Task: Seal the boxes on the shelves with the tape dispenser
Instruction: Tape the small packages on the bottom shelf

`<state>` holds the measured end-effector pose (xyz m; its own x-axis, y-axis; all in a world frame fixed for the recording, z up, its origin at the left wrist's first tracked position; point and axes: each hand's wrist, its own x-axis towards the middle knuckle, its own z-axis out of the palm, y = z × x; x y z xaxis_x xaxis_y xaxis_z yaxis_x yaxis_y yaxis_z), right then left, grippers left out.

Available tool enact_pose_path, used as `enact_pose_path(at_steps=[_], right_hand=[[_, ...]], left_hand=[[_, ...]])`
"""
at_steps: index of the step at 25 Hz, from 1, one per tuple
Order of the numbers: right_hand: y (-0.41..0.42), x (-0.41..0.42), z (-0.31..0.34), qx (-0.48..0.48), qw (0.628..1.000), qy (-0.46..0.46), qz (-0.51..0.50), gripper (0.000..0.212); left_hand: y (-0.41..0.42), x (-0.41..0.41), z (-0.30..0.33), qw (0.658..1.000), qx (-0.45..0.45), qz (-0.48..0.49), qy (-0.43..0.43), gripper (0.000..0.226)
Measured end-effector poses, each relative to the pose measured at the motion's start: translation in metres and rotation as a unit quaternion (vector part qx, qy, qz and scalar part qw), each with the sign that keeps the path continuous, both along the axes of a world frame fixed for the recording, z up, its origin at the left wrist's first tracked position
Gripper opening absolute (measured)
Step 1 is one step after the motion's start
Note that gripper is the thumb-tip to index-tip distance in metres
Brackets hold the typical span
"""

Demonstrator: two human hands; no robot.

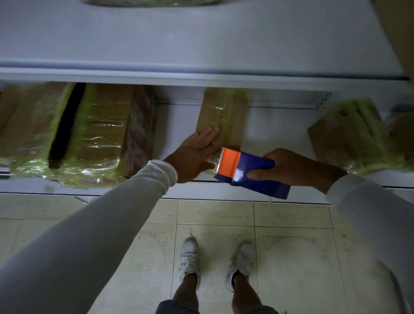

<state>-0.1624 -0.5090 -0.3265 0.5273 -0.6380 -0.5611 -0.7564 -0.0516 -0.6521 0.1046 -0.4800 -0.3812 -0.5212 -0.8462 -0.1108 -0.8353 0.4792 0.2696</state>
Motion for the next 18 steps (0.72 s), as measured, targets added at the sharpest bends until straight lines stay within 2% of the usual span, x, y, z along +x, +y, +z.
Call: enact_pose_path(at_steps=[4,8,13,16,18], right_hand=[[0.002,-0.023,0.005,0.006,1.0,0.01,0.014,0.065],[0.013,-0.069,0.021,-0.01,0.998,0.07,-0.002,0.044],[0.013,-0.052,0.007,-0.109,0.981,0.159,0.022,0.045],[0.017,-0.03,-0.001,-0.162,0.966,0.203,0.002,0.053],[0.021,-0.023,-0.003,-0.209,0.957,0.199,0.002,0.046]], left_hand=[[0.0,0.006,-0.006,1.0,-0.011,-0.006,0.028,0.06],[-0.001,0.003,-0.008,0.999,0.002,0.003,0.038,0.058],[-0.002,-0.001,-0.003,1.0,0.011,0.017,0.017,0.063],[0.006,-0.02,-0.003,0.997,-0.015,0.081,0.014,0.069],[0.012,-0.032,-0.003,0.993,-0.035,0.112,0.014,0.064]])
